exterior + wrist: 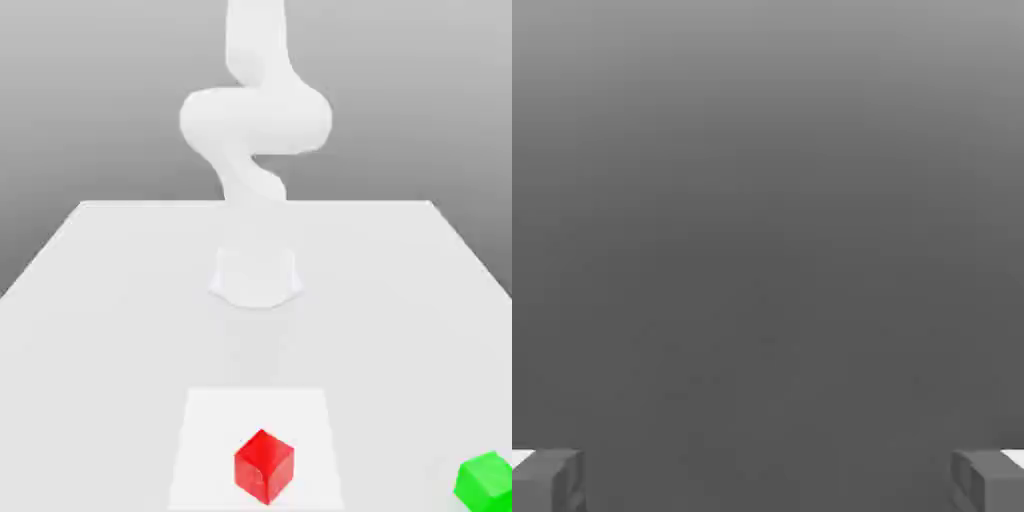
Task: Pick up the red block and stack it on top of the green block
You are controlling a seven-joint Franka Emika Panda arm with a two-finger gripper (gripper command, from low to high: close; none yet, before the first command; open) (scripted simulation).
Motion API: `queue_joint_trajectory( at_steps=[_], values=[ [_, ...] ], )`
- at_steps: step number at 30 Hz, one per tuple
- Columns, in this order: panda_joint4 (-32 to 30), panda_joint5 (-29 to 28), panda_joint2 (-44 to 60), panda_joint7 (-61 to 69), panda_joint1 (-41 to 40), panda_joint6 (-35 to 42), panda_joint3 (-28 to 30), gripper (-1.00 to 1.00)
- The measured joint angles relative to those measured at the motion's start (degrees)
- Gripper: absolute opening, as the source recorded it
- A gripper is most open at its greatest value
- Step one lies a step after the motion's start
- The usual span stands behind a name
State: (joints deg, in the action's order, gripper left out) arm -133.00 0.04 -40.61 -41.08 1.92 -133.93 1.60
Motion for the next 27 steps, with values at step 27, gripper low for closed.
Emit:
queue_joint_trajectory(
  at_steps=[27],
  values=[
    [-10.9,5.5,56.3,49.8,7.5,-25.6,5.7,0.0]
  ],
)
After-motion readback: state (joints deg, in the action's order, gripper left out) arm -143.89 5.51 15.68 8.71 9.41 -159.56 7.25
